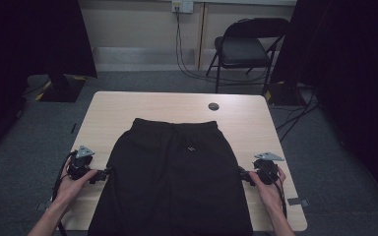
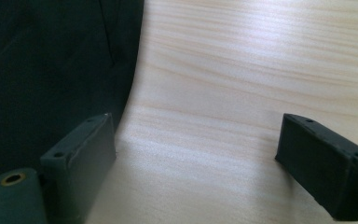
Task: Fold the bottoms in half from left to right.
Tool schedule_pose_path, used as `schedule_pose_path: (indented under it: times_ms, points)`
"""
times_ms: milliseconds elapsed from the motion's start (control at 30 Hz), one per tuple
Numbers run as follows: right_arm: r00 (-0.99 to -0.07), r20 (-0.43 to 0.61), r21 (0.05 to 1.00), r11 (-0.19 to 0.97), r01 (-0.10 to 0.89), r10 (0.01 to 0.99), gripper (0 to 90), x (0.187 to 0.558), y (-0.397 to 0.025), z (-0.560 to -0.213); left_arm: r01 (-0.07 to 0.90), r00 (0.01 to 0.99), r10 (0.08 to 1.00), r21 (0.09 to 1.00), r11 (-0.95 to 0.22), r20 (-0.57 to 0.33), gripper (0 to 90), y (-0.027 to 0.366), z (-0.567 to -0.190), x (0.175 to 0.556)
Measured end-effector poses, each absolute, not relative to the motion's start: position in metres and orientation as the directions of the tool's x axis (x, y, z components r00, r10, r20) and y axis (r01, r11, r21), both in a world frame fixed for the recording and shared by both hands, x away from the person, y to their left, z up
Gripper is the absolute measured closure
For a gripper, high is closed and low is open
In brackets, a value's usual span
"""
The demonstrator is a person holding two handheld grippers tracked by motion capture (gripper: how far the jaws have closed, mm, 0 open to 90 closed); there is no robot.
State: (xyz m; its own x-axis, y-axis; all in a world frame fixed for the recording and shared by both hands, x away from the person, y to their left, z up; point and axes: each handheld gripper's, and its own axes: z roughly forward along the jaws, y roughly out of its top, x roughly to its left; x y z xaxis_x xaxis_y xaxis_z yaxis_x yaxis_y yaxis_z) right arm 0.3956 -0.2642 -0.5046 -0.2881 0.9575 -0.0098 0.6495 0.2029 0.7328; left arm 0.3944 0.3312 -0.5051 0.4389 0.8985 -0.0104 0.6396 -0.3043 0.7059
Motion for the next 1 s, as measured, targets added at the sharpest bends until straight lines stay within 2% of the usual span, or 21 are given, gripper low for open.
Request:
schedule_pose_path:
  times_ms: [167, 200, 267, 300, 400, 533, 733, 1000]
  points:
    - [-0.299, -0.013, 0.730, 0.213, 0.649, 0.954, 14.3, 0.396, -0.264, -0.503, 0.660, 0.440, 0.898, 0.681, -0.316, -0.009, 3.9, 0.332, -0.500, 0.395]
    - [-0.297, -0.016, 0.730, 0.214, 0.649, 0.955, 16.2, 0.396, -0.263, -0.502, 0.658, 0.443, 0.896, 0.685, -0.311, -0.018, 6.5, 0.333, -0.499, 0.395]
    - [-0.299, -0.022, 0.735, 0.218, 0.642, 0.954, 17.4, 0.394, -0.261, -0.499, 0.655, 0.448, 0.894, 0.691, -0.306, -0.029, 17.4, 0.333, -0.496, 0.394]
    - [-0.304, -0.019, 0.744, 0.217, 0.632, 0.953, 17.8, 0.392, -0.259, -0.497, 0.653, 0.444, 0.896, 0.692, -0.306, -0.023, 18.4, 0.333, -0.494, 0.393]
    - [-0.330, -0.027, 0.760, 0.234, 0.606, 0.944, 19.8, 0.385, -0.251, -0.488, 0.619, 0.408, 0.913, 0.732, -0.284, 0.009, 21.2, 0.332, -0.483, 0.386]
    - [-0.412, 0.004, 0.779, 0.256, 0.572, 0.911, 22.3, 0.370, -0.231, -0.473, 0.587, 0.411, 0.912, 0.767, -0.258, -0.008, 26.4, 0.331, -0.470, 0.375]
    - [-0.534, 0.017, 0.813, 0.300, 0.500, 0.845, 23.8, 0.349, -0.188, -0.452, 0.517, 0.538, 0.842, 0.808, -0.283, -0.049, 29.4, 0.315, -0.455, 0.360]
    - [-0.726, -0.017, 0.791, 0.453, 0.411, 0.688, 22.4, 0.332, -0.101, -0.453, 0.515, 0.666, 0.744, 0.754, -0.407, -0.053, 30.8, 0.272, -0.468, 0.367]
